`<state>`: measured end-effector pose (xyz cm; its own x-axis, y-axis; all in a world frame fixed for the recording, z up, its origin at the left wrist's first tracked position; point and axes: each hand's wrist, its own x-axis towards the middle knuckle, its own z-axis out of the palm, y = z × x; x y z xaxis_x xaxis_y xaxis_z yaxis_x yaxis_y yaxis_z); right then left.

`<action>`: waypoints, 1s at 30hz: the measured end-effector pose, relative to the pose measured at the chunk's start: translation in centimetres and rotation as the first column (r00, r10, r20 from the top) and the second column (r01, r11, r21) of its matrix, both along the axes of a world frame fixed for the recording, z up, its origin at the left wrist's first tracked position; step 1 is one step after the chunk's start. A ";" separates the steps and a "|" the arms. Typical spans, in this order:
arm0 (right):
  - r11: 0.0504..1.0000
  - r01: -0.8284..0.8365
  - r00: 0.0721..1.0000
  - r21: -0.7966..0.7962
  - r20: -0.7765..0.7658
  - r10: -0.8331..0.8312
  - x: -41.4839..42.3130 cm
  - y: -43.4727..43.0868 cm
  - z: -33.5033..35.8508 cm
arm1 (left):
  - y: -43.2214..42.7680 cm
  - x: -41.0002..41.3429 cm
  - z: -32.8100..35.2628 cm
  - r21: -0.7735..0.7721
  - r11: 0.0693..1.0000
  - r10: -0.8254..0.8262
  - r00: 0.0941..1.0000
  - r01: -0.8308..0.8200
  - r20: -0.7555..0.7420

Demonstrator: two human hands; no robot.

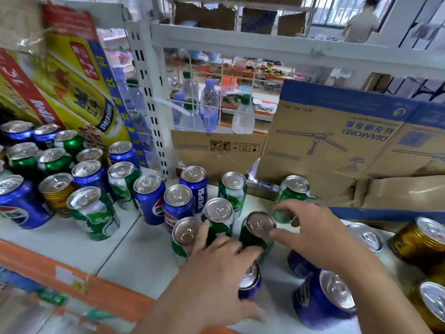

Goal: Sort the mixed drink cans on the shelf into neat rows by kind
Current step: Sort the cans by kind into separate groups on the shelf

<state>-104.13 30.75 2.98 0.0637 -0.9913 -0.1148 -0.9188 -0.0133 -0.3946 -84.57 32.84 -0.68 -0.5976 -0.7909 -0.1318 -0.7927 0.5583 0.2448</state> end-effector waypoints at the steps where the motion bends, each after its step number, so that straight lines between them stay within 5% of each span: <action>1: 0.999 0.028 1.000 -0.024 -0.010 -0.029 -0.7 0.6 0.4 | 0.0 -0.7 -0.1 -0.011 1.000 0.005 0.999 -0.005 0.036; 8: 0.955 0.057 0.977 0.291 -0.213 0.006 -3.0 5.5 1.5 | -0.2 -2.9 -0.1 0.018 0.998 0.061 0.998 -0.061 -0.010; 18: 0.991 0.039 0.957 0.128 -0.288 -0.001 -4.2 7.4 -0.8 | 1.7 -5.0 0.7 0.100 0.988 0.133 0.980 -0.119 -0.147; 25: 0.973 -0.030 0.993 -0.229 0.108 0.056 -2.8 5.6 2.0 | 3.3 -1.1 4.3 -0.006 0.934 0.332 0.872 -0.358 -0.360; 30: 0.890 -0.033 0.866 -0.454 0.432 0.253 1.6 3.7 3.6 | 5.2 5.1 7.3 -0.129 0.835 0.377 0.727 -0.535 -0.573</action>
<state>-102.51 34.45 6.54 0.1454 -0.9099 0.3884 -0.5981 -0.3936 -0.6981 -79.42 38.01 6.60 -0.0680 -0.9386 0.3383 -0.7701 0.2649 0.5803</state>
